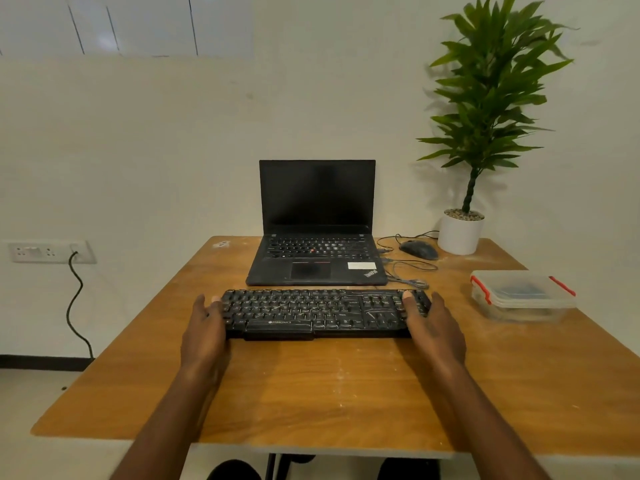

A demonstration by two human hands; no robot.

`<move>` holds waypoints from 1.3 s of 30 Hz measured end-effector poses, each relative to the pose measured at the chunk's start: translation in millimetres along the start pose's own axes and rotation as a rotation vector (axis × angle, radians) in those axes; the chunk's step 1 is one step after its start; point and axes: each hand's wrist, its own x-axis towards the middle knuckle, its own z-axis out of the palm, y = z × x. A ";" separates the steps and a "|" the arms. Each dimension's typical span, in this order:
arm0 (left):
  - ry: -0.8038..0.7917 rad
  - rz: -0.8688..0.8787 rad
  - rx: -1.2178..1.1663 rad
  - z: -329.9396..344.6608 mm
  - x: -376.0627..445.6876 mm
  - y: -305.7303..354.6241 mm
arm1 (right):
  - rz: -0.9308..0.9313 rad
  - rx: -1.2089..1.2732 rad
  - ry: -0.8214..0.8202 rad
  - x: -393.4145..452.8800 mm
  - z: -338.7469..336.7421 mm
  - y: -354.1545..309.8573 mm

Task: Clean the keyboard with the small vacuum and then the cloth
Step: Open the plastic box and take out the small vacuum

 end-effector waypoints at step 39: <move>-0.016 0.157 0.422 -71.4 -127.6 -28.2 | -0.101 0.055 -0.046 -142.0 -62.2 54.2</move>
